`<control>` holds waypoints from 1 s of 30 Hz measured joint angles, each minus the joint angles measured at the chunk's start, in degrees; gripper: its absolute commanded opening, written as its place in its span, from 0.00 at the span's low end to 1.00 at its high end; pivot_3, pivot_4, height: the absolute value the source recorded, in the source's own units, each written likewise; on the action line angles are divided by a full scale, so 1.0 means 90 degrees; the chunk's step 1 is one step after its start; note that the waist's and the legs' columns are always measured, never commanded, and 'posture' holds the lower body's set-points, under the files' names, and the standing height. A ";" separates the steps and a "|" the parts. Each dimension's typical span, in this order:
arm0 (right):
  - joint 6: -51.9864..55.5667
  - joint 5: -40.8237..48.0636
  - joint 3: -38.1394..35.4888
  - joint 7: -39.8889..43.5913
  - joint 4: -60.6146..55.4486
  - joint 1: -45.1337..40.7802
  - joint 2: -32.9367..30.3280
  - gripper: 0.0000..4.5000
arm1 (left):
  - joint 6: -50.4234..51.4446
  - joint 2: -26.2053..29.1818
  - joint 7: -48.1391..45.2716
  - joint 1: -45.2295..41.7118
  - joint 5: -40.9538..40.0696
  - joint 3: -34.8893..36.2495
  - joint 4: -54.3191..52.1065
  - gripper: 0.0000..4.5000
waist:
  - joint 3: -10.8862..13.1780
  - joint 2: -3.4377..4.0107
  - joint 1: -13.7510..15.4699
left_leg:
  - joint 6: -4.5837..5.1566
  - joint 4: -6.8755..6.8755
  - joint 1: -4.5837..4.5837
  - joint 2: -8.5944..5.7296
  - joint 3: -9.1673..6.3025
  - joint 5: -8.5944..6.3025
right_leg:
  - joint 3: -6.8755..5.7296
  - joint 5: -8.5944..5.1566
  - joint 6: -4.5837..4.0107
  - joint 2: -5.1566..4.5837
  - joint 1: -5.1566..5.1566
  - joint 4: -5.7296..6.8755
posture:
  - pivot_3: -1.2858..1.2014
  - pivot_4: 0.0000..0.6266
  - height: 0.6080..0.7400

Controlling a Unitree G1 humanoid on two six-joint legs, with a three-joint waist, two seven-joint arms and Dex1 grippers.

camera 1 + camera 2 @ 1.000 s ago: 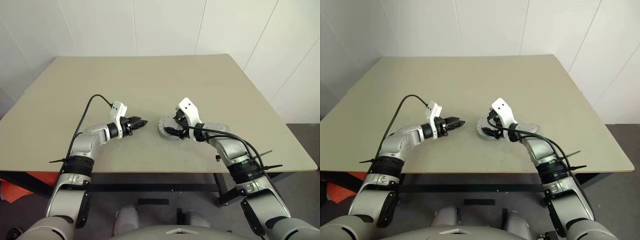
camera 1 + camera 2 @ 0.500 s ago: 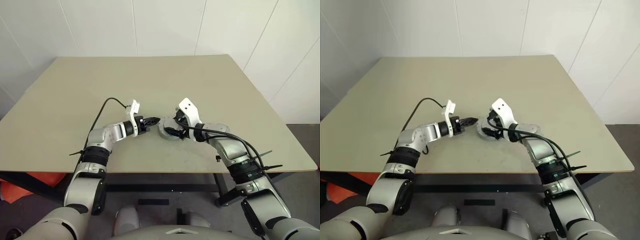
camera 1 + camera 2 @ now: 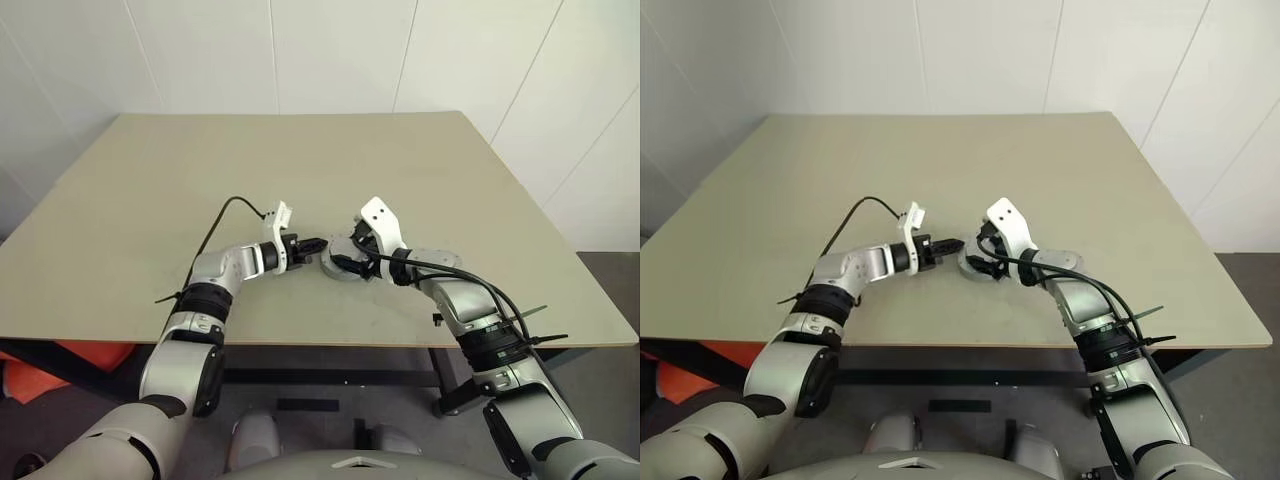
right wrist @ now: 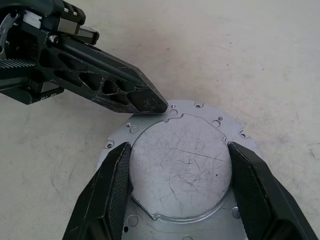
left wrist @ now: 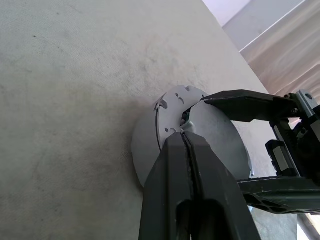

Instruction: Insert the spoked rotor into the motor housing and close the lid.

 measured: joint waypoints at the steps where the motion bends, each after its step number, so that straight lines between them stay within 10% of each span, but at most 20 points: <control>1: 0.0015 0.0001 -0.0002 -0.0003 -0.0005 0.0000 0.0000 0.65 | -0.0005 0.0007 -0.0005 0.0000 0.0015 -0.0020 -0.0006 0.01 | 0.0000 0.0000 0.0003 | 0.0000 -0.0001 0.0004 0.0000 0.0000 0.0000 | 0.0000 -0.0001 0.0002 0.0000 0.0003 -0.0001 | 0.52 0.00 1.00; 6: 0.0143 0.0025 -0.0044 -0.0004 -0.0047 -0.0002 0.0002 0.65 | 0.0163 0.0080 -0.0076 0.0027 0.0013 -0.0064 -0.0118 0.01 | -0.0002 0.0001 0.0019 | 0.0000 -0.0006 0.0005 0.0000 0.0000 0.0000 | 0.0000 -0.0003 0.0004 0.0000 0.0003 -0.0002 | 0.52 0.00 1.00; 11: 0.0204 0.0034 -0.0092 -0.0041 -0.0045 -0.0004 0.0001 1.00 | 0.0657 0.0182 -0.0234 0.0087 -0.0024 -0.0092 -0.0356 0.00 | -0.0004 0.0003 0.0028 | 0.0001 -0.0008 0.0006 -0.0002 0.0000 -0.0001 | 0.0000 -0.0004 0.0004 -0.0002 0.0005 -0.0004 | 0.52 0.00 1.00; 30: 0.1118 0.0489 -0.0396 0.0173 -0.1417 0.0137 -0.0368 1.00 | 0.1229 0.0195 -0.0421 0.0096 -0.0064 -0.0107 -0.0564 0.00 | -0.0001 0.0007 0.0032 | 0.0007 -0.0015 0.0007 -0.0002 0.0000 -0.0004 | 0.0001 -0.0008 0.0011 -0.0001 -0.0007 -0.0019 | 0.52 0.00 1.00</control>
